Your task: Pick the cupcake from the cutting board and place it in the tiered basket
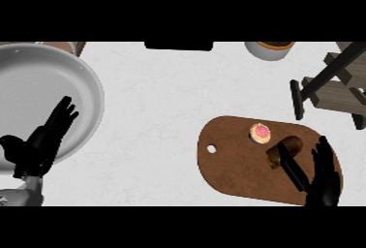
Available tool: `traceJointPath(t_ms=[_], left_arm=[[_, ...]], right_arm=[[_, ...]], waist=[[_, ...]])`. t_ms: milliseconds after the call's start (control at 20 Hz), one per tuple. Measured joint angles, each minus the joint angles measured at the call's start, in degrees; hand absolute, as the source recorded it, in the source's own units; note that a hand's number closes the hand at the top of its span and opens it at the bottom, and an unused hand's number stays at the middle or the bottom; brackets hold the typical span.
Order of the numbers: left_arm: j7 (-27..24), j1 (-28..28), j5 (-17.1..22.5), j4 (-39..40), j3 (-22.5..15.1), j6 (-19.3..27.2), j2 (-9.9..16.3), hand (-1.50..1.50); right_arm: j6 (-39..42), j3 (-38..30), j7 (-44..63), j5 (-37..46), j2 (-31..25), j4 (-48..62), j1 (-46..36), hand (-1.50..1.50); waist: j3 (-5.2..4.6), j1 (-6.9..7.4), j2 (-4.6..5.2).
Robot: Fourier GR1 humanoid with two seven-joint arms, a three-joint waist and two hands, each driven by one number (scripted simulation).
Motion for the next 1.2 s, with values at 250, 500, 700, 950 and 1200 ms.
traceJointPath(t_ms=[250,500,700,950,1200], left_arm=[[1.0,0.6,0.4,0.6,1.5,-1.4,1.0,0.00],[3.7,3.9,-0.1,3.9,2.0,-1.2,1.7,0.00],[4.4,5.4,-0.7,4.8,2.4,-0.8,1.8,0.00],[5.9,6.1,-0.7,4.3,3.5,-1.5,2.0,0.00],[6.6,7.3,-1.7,2.7,4.0,-1.1,1.1,0.00]], right_arm=[[3.8,4.9,15.2,2.9,-6.3,-4.0,-2.4,-1.50],[6.6,7.2,34.3,5.0,-11.7,-8.7,-8.5,-1.50],[10.4,8.7,49.5,5.4,-14.7,-12.3,-14.5,-1.50],[14.6,9.5,60.3,6.1,-16.8,-15.6,-17.0,-1.50],[16.8,9.5,63.7,7.3,-17.8,-18.1,-15.4,-1.50]], waist=[[0.39,-0.26,-0.10],[0.51,-0.71,0.38],[0.62,-1.13,0.45],[0.76,-1.68,0.47],[0.81,-1.96,0.46]])
